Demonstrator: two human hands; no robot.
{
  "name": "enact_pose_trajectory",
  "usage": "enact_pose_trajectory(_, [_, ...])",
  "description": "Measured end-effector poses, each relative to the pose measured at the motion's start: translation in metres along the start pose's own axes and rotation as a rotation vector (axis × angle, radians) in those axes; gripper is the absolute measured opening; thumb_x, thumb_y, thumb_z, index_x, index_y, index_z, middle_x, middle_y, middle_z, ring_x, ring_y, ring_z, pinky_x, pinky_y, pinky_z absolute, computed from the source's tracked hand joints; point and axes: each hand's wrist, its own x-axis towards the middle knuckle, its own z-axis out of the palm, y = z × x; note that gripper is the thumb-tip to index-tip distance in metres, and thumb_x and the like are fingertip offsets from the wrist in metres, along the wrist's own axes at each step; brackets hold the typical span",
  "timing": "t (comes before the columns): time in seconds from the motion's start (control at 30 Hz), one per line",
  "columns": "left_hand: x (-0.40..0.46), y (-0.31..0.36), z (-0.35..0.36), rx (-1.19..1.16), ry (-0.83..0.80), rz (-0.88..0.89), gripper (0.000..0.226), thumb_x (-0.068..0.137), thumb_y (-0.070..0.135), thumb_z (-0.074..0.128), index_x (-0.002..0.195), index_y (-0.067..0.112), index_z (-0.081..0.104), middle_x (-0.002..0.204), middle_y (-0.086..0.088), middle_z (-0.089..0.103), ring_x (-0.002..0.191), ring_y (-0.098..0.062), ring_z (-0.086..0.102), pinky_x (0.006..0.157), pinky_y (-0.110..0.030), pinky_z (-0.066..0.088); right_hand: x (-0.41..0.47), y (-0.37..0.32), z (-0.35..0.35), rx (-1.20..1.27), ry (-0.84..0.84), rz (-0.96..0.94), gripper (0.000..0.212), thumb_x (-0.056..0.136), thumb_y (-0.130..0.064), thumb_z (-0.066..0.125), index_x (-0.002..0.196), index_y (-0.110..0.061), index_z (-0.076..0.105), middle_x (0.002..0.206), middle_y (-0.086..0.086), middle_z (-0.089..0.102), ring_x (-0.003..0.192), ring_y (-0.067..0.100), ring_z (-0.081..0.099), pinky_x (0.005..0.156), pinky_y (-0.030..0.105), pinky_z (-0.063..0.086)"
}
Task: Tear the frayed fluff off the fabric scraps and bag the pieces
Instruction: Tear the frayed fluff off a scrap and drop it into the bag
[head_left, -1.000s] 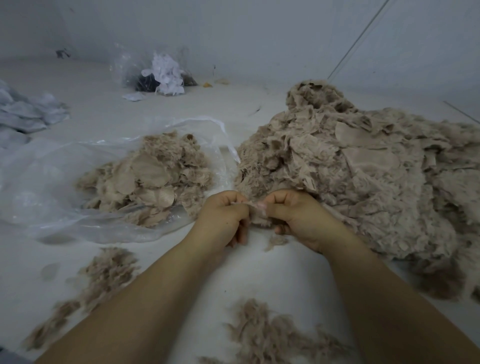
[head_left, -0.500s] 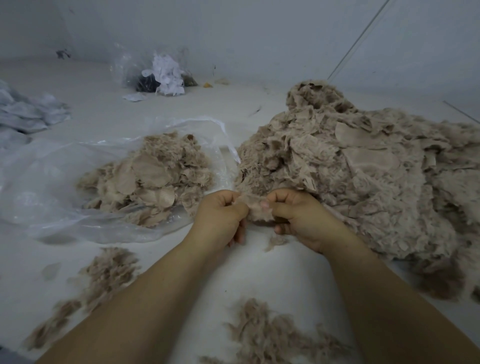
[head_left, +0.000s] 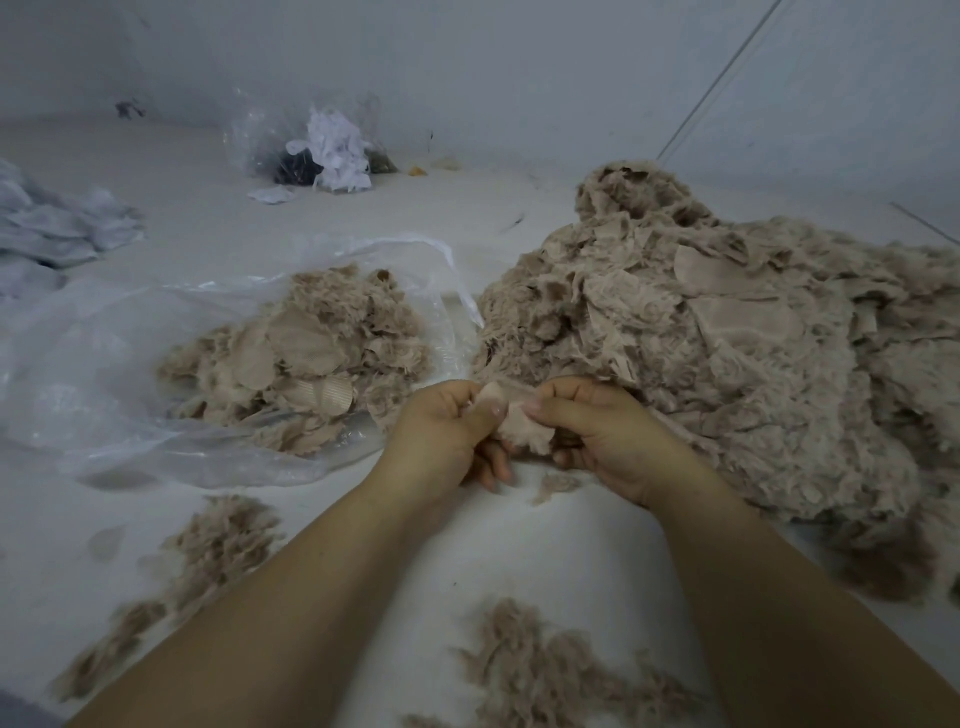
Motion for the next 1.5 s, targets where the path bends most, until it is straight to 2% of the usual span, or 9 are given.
enact_pose_trajectory(0.17, [0.003, 0.001, -0.002, -0.145, 0.076, 0.037, 0.020, 0.099, 0.001, 0.049, 0.081, 0.001, 0.057, 0.054, -0.013, 0.059, 0.035, -0.017, 0.050, 0.033, -0.021, 0.037, 0.003, 0.004, -0.001, 0.041, 0.065, 0.008, 0.019, 0.093, -0.019, 0.064, 0.074, -0.017, 0.065, 0.064, -0.002, 0.063, 0.054, 0.005, 0.052, 0.046, 0.018, 0.045])
enact_pose_trajectory(0.37, [0.000, 0.004, -0.003, -0.117, -0.090, -0.071, 0.038, 0.089, 0.039, 0.064, 0.080, 0.003, 0.059, 0.051, -0.017, 0.057, 0.029, -0.020, 0.045, 0.031, -0.017, 0.031, 0.003, 0.004, -0.001, 0.016, 0.018, -0.007, 0.033, 0.076, -0.039, 0.074, 0.090, -0.010, 0.068, 0.069, 0.005, 0.055, 0.055, 0.008, 0.046, 0.048, 0.019, 0.045])
enact_pose_trajectory(0.5, [0.000, 0.002, -0.003, 0.017, -0.128, -0.102, 0.027, 0.095, 0.016, 0.059, 0.070, 0.010, 0.059, 0.046, -0.013, 0.053, 0.025, -0.017, 0.038, 0.030, -0.013, 0.023, 0.000, 0.002, -0.002, -0.071, -0.073, -0.002, 0.028, 0.064, -0.044, 0.078, 0.077, -0.019, 0.075, 0.072, 0.002, 0.068, 0.056, 0.008, 0.051, 0.051, 0.018, 0.046])
enact_pose_trajectory(0.73, [0.025, 0.029, -0.023, -0.472, 0.301, 0.233, 0.008, 0.104, 0.011, 0.043, 0.105, 0.006, 0.050, 0.092, -0.013, 0.070, 0.057, -0.023, 0.066, 0.043, -0.028, 0.048, 0.002, 0.002, -0.002, 0.062, 0.046, 0.012, 0.022, 0.096, -0.020, 0.059, 0.075, -0.011, 0.059, 0.048, -0.014, 0.052, 0.044, -0.001, 0.046, 0.048, 0.018, 0.045])
enact_pose_trajectory(0.9, [0.023, -0.002, -0.002, 0.261, 0.297, 0.025, 0.011, 0.093, 0.010, 0.063, 0.102, 0.013, 0.058, 0.080, -0.012, 0.062, 0.048, -0.018, 0.058, 0.041, -0.027, 0.045, 0.001, 0.000, 0.001, 0.064, 0.048, 0.014, 0.026, 0.099, -0.021, 0.055, 0.076, -0.012, 0.063, 0.049, -0.010, 0.038, 0.044, 0.001, 0.038, 0.048, 0.018, 0.043])
enact_pose_trajectory(1.07, [0.037, -0.006, 0.007, 0.816, 0.289, 0.095, 0.039, 0.087, 0.034, 0.066, 0.120, 0.016, 0.058, 0.104, -0.001, 0.064, 0.092, -0.024, 0.063, 0.081, -0.040, 0.054, 0.000, 0.001, 0.001, 0.018, 0.006, -0.011, 0.022, 0.103, -0.016, 0.045, 0.106, -0.011, 0.066, 0.048, -0.016, 0.050, 0.047, -0.003, 0.050, 0.050, 0.017, 0.042])
enact_pose_trajectory(1.23, [0.037, -0.004, 0.018, 0.485, 0.372, 0.075, 0.017, 0.090, 0.018, 0.064, 0.075, 0.014, 0.059, 0.070, -0.009, 0.064, 0.068, -0.029, 0.063, 0.070, -0.050, 0.056, 0.003, 0.002, 0.000, 0.068, 0.035, 0.018, 0.023, 0.103, -0.018, 0.048, 0.117, -0.022, 0.065, 0.051, -0.012, 0.038, 0.048, 0.001, 0.037, 0.049, 0.019, 0.042])
enact_pose_trajectory(1.37, [0.017, -0.016, 0.023, 0.287, 0.350, 0.111, 0.015, 0.097, 0.009, 0.052, 0.084, 0.015, 0.053, 0.062, -0.010, 0.062, 0.055, -0.024, 0.063, 0.048, -0.032, 0.047, 0.005, 0.002, 0.001, 0.080, 0.060, 0.041, 0.021, 0.102, -0.022, 0.050, 0.119, -0.021, 0.062, 0.050, -0.013, 0.041, 0.047, 0.000, 0.040, 0.048, 0.019, 0.043])
enact_pose_trajectory(1.5, [0.012, -0.015, 0.026, 0.302, 0.343, 0.077, 0.017, 0.093, 0.015, 0.062, 0.097, 0.021, 0.046, 0.082, -0.006, 0.064, 0.070, -0.024, 0.068, 0.058, -0.037, 0.053, 0.006, 0.001, 0.002, 0.106, 0.058, 0.051, 0.024, 0.103, -0.027, 0.046, 0.119, -0.019, 0.063, 0.051, -0.009, 0.038, 0.046, 0.002, 0.039, 0.046, 0.018, 0.042])
